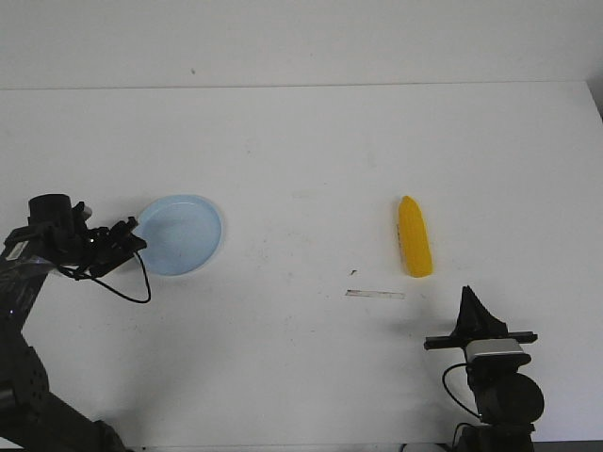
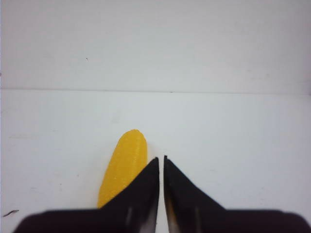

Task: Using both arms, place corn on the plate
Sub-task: 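Reach the left gripper forward to the edge of the blue plate, then push the blue plate with the left gripper toward the corn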

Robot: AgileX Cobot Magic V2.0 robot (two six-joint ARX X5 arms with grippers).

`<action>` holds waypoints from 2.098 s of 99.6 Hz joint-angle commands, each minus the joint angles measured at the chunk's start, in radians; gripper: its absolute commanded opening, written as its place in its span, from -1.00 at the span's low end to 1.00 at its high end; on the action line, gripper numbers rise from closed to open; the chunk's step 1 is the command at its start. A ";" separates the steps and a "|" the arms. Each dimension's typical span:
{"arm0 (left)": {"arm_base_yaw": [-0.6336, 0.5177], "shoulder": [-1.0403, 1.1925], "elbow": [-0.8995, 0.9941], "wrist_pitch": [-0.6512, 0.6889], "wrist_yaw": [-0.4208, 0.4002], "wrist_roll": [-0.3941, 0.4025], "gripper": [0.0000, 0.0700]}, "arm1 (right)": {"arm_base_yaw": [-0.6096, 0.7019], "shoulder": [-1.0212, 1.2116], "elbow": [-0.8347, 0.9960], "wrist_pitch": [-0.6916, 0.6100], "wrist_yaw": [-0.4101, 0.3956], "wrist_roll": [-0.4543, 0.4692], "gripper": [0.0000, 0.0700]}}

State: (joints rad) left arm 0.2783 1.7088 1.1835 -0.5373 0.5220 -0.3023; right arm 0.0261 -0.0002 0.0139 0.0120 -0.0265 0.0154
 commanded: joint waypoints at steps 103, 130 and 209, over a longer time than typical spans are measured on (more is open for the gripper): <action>-0.019 0.061 0.015 0.023 0.002 0.013 -1.00 | 0.002 0.002 -0.002 0.011 0.000 0.010 -0.96; -0.049 0.015 0.016 0.009 0.046 -0.002 -1.00 | 0.002 0.002 -0.002 0.011 0.000 0.010 -0.96; -0.559 -0.053 0.016 0.124 -0.162 -0.184 -1.00 | 0.002 0.002 -0.002 0.011 0.000 0.010 -0.96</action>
State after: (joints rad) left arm -0.2680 1.6371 1.1843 -0.4183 0.3801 -0.4591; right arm 0.0261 -0.0002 0.0139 0.0120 -0.0265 0.0154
